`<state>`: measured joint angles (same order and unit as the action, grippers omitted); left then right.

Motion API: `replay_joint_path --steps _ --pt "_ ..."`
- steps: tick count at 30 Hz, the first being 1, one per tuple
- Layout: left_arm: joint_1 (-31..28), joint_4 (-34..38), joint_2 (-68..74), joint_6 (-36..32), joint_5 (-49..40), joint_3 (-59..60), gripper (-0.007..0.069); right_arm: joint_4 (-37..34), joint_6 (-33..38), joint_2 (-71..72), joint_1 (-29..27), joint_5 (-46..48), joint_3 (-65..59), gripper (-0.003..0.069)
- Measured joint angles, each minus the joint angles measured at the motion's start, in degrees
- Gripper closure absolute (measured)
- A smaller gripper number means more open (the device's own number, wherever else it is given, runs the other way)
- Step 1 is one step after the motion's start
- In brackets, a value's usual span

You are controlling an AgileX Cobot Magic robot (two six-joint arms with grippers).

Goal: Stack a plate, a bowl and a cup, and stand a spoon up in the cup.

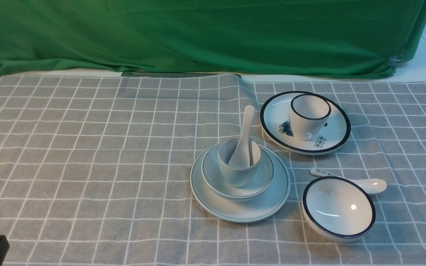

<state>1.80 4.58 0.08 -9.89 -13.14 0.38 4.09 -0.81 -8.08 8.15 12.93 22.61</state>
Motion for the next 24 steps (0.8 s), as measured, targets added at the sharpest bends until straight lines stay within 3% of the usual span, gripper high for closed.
replay_joint_path --steps 4,7,10,13,18,24 --pt "0.00 0.00 0.00 0.00 0.00 0.00 0.0607 0.16 0.15 0.66 -1.18 -0.70 -1.57 0.0461" --pt "0.00 0.00 0.00 0.00 0.00 0.00 0.0607 0.20 0.36 3.48 -8.69 -1.66 -9.02 0.0454" --pt "0.00 0.00 0.00 -0.16 0.00 0.00 0.0607 0.20 0.36 6.35 -12.13 -2.54 -18.89 0.0447" --pt "0.00 0.00 -0.05 -0.16 0.04 0.00 0.0607 0.33 0.81 7.81 -12.22 0.71 -22.56 0.0446" --pt "0.00 -0.19 -0.05 -0.16 -0.11 0.00 0.0607 0.47 4.74 7.99 -7.39 1.66 -23.04 0.0445" --pt "0.00 -0.19 -0.05 -0.16 -0.11 0.00 0.0607 0.59 2.79 7.99 -5.45 1.66 -23.04 0.0433"
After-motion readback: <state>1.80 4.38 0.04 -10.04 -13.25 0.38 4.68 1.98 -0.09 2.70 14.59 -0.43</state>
